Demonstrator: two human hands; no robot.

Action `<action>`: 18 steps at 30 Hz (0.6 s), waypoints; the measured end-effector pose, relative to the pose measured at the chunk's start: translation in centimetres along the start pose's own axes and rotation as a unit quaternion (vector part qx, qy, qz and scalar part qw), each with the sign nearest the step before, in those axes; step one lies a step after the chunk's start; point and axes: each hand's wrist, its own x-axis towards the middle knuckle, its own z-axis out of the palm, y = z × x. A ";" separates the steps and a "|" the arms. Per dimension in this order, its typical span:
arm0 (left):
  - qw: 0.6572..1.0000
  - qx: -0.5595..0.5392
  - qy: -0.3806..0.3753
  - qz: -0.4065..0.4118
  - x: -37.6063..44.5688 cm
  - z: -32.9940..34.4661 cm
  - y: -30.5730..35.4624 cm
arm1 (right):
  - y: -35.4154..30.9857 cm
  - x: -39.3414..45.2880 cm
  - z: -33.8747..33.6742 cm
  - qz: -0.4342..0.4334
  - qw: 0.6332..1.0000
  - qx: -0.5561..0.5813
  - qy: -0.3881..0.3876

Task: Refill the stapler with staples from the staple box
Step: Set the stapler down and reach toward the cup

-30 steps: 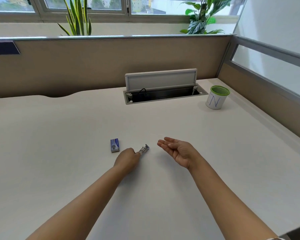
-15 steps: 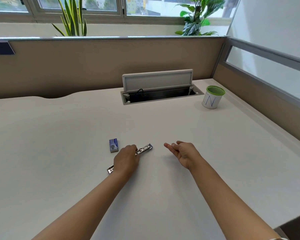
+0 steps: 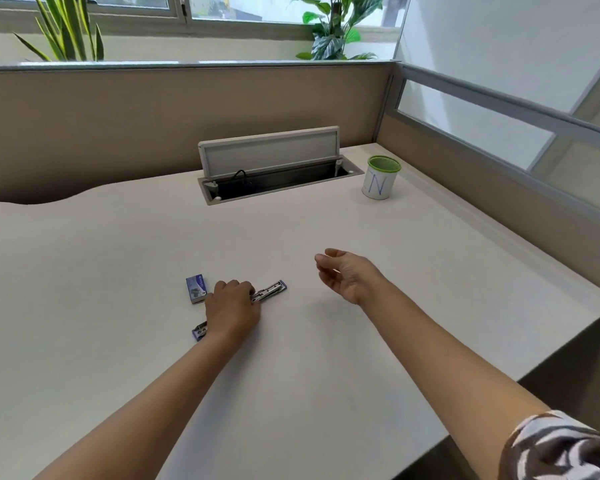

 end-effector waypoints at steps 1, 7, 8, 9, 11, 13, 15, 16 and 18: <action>1.000 -0.007 -0.002 -0.005 0.0 -0.1 0.3 | -0.1 0.1 -0.1 -0.005 1.000 -0.006 0.003; 1.000 -0.016 0.012 0.006 0.2 -0.6 3.2 | -2.0 1.6 -0.5 -0.016 0.999 -0.050 -0.012; 1.000 -0.019 0.020 0.006 0.6 -0.6 4.0 | -2.6 2.2 -0.8 -0.022 0.997 -0.067 -0.015; 0.999 -0.023 0.028 0.005 0.8 -0.7 4.9 | -3.3 2.7 -1.1 -0.026 0.996 -0.087 -0.017; 0.999 -0.031 0.045 0.004 1.5 -0.7 6.7 | -4.7 3.8 -1.8 -0.039 0.989 -0.138 -0.019; 0.998 -0.038 0.056 0.000 2.1 -0.4 8.8 | -6.3 5.0 -2.7 -0.055 0.983 -0.174 -0.021; 0.997 -0.041 0.062 0.004 3.1 0.0 11.6 | -8.6 6.6 -3.9 -0.071 0.977 -0.197 -0.024; 0.997 -0.043 0.063 0.008 3.7 0.3 13.1 | -9.8 7.5 -4.5 -0.080 0.974 -0.209 -0.023; 0.997 -0.050 0.061 0.015 5.3 0.8 16.0 | -12.5 9.4 -6.0 -0.106 0.966 -0.234 -0.019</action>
